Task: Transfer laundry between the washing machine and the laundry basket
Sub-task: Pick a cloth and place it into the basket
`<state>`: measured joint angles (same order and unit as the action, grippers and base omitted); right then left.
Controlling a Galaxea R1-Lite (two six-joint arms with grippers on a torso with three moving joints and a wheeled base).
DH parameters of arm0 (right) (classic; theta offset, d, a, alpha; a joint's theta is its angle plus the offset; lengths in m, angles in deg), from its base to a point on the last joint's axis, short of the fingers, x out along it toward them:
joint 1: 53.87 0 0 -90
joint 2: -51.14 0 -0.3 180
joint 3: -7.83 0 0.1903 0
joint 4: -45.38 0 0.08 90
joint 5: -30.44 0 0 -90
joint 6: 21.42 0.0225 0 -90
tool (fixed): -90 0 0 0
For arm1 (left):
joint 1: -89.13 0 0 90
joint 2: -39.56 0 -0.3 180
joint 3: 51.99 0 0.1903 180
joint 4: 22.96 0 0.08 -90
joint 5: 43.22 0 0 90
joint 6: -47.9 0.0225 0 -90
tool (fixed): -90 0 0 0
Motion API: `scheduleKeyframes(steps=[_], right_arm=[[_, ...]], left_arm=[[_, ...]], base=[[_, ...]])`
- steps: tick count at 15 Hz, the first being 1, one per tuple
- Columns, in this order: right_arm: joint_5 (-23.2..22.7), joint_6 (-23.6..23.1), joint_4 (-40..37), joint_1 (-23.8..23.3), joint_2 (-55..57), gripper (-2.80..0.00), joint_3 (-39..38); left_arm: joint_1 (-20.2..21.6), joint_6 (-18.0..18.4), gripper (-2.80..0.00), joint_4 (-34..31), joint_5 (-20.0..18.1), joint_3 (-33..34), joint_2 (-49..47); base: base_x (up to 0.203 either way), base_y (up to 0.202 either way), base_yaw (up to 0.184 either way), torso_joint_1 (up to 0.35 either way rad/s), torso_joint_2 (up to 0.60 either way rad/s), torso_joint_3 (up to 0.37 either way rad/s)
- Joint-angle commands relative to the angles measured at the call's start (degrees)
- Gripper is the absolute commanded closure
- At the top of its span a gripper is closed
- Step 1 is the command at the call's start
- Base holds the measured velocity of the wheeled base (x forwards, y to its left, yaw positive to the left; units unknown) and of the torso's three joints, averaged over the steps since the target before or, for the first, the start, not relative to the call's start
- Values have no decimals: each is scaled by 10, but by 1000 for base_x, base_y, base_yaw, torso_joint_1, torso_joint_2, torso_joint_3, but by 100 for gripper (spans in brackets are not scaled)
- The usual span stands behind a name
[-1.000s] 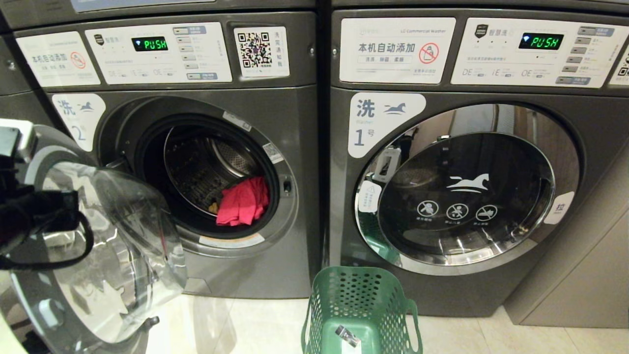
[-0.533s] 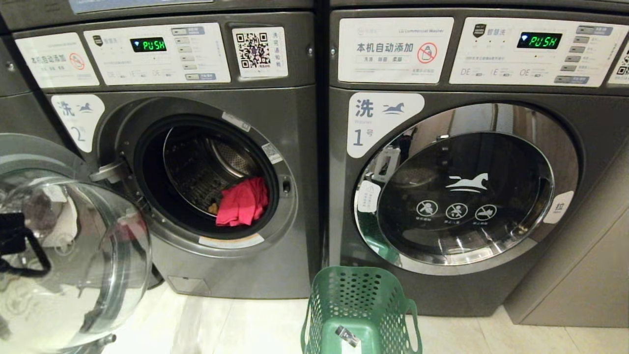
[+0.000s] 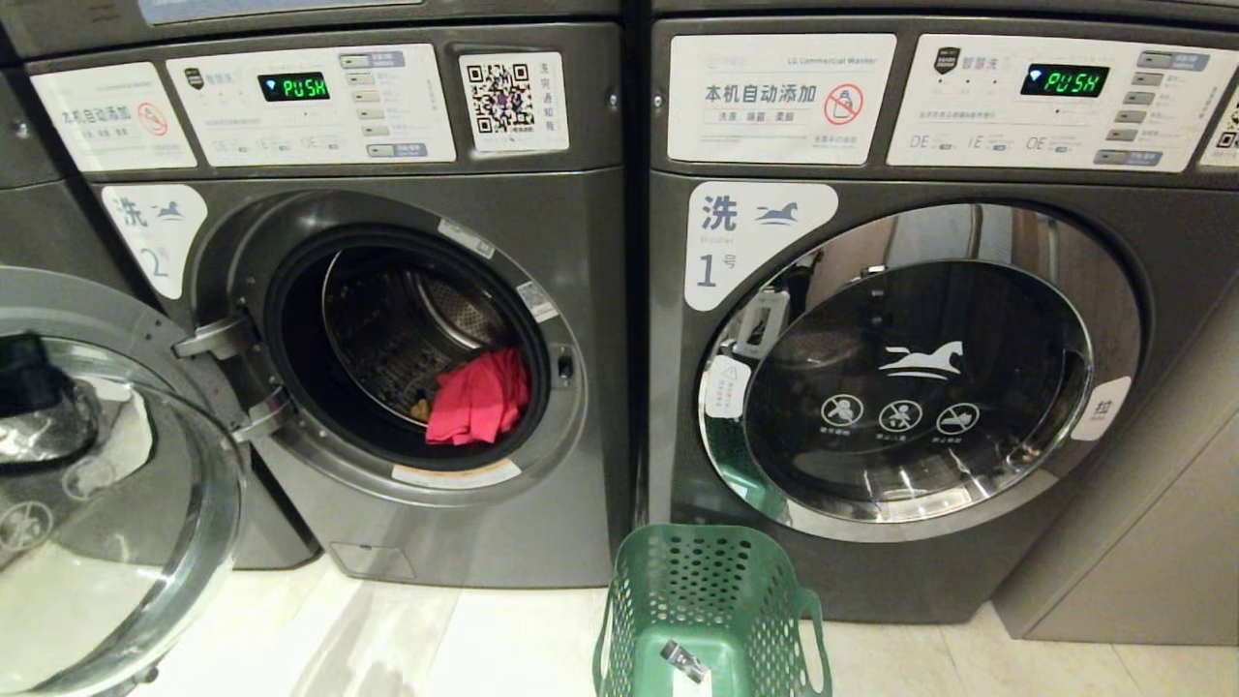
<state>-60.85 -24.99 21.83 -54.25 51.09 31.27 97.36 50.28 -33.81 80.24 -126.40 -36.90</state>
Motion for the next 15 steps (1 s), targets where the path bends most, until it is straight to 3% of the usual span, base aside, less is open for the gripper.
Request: scheduleKeyframes(steps=[1,2,3,5,8,13,15], right_arm=[[0,0,0,0,0,0,0],[0,0,0,0,0,0,0],[0,0,0,0,0,0,-1],[0,0,0,0,0,0,0],[0,0,0,0,0,0,0],[0,0,0,0,0,0,0],[0,0,0,0,0,0,-1]], left_arm=[[7,-20,0,3,-184,-8,1],[9,-50,0,6,-258,-9,4],[4,-67,0,8,-291,5,13],[-37,-73,0,5,-296,50,61],[-92,-73,0,3,-287,181,183],[-108,-28,0,11,-284,428,447],[-110,-10,0,-16,-284,490,541]], base=[[0,0,0,0,0,0],[0,0,0,0,0,0],[0,0,0,0,0,0],[0,0,0,0,0,0],[0,0,0,0,0,0],[0,0,0,0,0,0],[0,0,0,0,0,0]])
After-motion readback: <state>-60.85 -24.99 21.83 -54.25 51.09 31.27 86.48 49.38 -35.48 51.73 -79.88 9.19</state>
